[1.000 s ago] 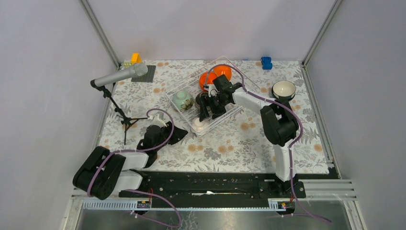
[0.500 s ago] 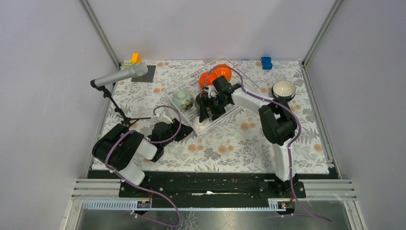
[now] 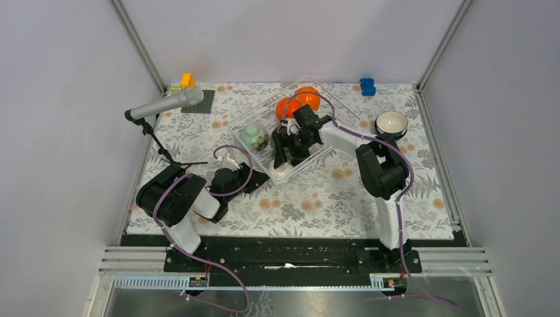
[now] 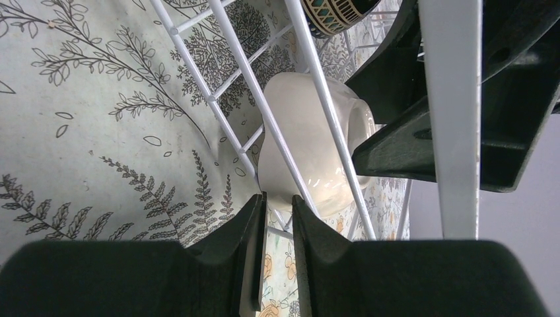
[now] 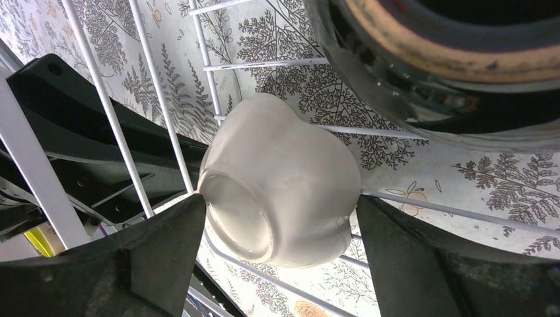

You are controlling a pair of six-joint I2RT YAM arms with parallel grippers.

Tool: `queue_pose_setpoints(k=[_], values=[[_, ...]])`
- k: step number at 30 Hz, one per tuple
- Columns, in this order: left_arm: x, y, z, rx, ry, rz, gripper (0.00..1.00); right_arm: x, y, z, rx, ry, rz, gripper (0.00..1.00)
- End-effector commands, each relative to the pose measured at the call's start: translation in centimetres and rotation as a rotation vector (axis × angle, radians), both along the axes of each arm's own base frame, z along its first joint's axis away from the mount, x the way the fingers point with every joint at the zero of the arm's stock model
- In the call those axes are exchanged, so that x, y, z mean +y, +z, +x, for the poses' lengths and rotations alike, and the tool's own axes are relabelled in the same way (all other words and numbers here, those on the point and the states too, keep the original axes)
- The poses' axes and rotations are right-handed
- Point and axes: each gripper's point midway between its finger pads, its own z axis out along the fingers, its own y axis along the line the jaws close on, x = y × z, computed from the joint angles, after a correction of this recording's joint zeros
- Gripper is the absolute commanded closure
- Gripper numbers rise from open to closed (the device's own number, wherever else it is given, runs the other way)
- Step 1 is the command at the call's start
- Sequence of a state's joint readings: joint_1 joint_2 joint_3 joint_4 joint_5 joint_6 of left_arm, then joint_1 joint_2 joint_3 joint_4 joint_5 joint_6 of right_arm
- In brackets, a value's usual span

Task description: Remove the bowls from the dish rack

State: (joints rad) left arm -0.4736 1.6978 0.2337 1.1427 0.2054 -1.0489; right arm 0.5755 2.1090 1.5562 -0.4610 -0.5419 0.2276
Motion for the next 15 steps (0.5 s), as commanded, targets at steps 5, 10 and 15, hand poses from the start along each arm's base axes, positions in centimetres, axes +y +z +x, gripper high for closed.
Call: queue_pose_setpoints(k=[5,10,15], values=[[-1.2,3.5,1.3,-0.128,-0.017,-0.062,0.74,0.9,2.0,-0.1,-0.018,-0.008,0.051,0.22],[-1.1,3.6,1.3,-0.131,-0.018,-0.050,0.74,1.1,4.5,-0.1,-0.052,-0.021,0.083,0.30],[-1.3,3.9,1.3,-0.133,-0.027,-0.057,0.74,1.0,5.2,-0.4,-0.084,-0.027,0.061,0.36]])
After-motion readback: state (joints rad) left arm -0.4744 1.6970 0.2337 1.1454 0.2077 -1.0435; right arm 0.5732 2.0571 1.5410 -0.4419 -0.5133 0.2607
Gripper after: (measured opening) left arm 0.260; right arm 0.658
